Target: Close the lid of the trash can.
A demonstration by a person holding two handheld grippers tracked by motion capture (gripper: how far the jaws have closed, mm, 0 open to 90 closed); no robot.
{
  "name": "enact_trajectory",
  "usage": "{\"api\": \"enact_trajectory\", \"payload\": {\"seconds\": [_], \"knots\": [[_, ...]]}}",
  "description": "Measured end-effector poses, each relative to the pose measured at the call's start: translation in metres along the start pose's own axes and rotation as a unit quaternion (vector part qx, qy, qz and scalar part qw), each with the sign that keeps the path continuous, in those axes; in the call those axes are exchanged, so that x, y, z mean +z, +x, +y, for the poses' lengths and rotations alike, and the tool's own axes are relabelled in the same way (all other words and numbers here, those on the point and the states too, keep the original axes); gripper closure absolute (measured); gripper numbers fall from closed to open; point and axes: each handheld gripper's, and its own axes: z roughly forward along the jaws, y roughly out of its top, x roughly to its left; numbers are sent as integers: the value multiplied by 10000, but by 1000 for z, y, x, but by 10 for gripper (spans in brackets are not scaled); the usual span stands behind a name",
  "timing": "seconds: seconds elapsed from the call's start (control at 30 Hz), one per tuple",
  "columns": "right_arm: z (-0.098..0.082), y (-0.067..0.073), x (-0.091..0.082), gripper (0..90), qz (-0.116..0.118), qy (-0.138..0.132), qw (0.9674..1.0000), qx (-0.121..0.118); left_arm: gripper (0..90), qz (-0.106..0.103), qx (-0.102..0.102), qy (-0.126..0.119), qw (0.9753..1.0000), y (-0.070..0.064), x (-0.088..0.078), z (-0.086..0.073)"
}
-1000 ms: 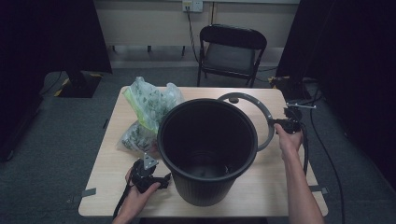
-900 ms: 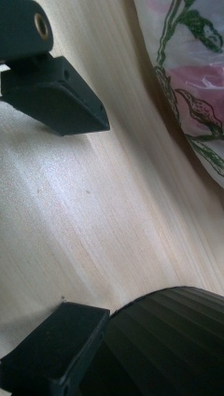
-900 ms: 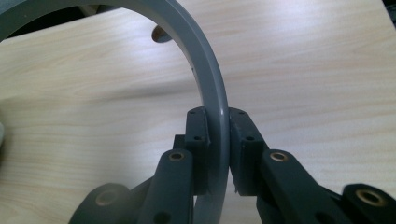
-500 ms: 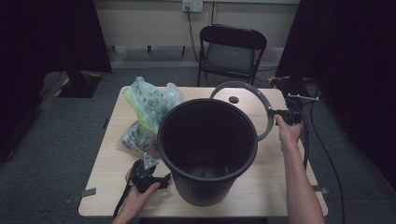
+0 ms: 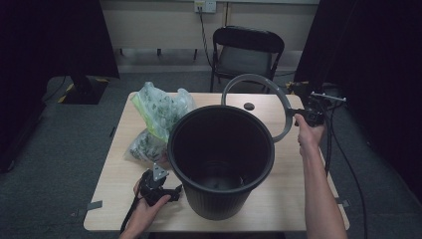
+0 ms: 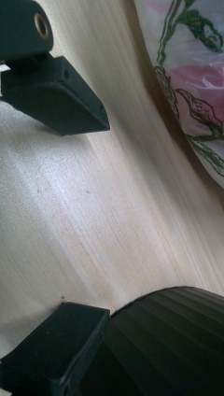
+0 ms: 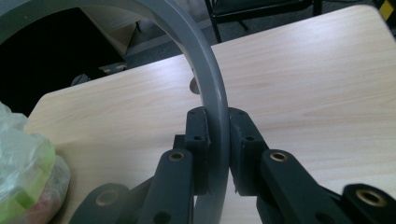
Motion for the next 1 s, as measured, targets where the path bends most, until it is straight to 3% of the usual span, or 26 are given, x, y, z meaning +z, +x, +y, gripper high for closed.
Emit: {"api": "enact_trajectory", "payload": {"seconds": [0.5,0.83,1.0], "knots": [[36,19,-13,793,259,-287,9989,273,88,6,-2,3,10000,0,0,0],[62,33,-20,793,437,-373,9980,263,88,-25,5,18,10000,0,-1,0],[67,40,-19,793,791,-351,9956,360,88,-23,6,18,10000,0,-1,0]]}}
